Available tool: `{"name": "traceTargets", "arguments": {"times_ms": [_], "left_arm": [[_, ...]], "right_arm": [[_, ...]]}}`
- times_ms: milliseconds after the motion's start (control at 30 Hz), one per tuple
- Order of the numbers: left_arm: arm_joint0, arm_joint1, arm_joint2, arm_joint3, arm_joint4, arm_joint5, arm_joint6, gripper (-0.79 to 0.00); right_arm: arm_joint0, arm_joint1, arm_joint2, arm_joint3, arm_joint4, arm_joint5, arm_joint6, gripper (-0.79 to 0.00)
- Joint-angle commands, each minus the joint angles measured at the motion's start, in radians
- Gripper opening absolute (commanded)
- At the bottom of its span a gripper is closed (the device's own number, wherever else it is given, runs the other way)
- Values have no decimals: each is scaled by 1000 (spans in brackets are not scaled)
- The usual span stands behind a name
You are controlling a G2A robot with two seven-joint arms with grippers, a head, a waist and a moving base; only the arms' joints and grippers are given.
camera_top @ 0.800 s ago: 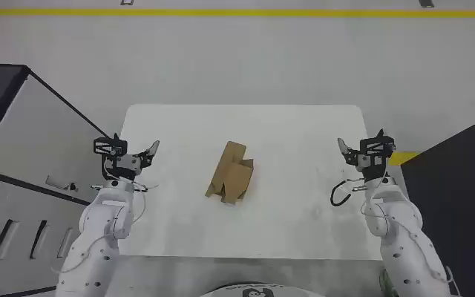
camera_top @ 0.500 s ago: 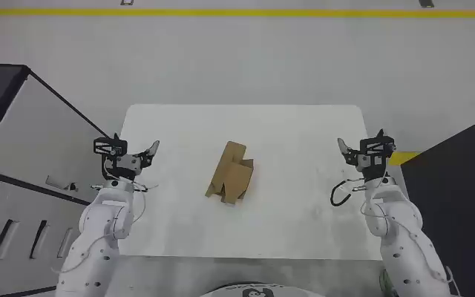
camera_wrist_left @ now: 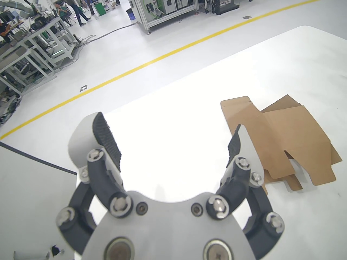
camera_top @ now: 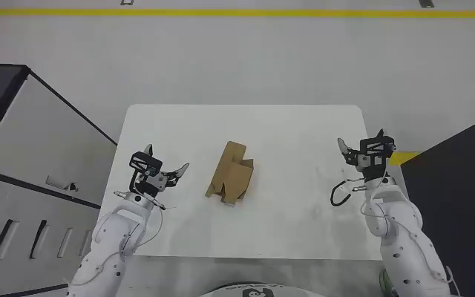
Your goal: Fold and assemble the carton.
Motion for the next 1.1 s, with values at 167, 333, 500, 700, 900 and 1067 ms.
{"name": "traceTargets", "arguments": {"times_ms": [167, 333, 500, 700, 900, 1067], "left_arm": [[7, 0, 38, 12, 61, -21, 2, 0], [7, -5, 105, 45, 132, -9, -24, 0], [1, -6, 125, 45, 154, -3, -28, 0], [-2, -6, 130, 51, 185, 14, -26, 0], [5, -13, 213, 79, 360, 114, -32, 0], [2, -19, 226, 76, 374, 189, -51, 0]], "right_arm": [[0, 0, 0, 0, 0, 0, 0, 0], [0, 0, 0, 0, 0, 0, 0, 0], [0, 0, 0, 0, 0, 0, 0, 0], [0, 0, 0, 0, 0, 0, 0, 0], [0, 0, 0, 0, 0, 0, 0, 0], [0, 0, 0, 0, 0, 0, 0, 0]]}}
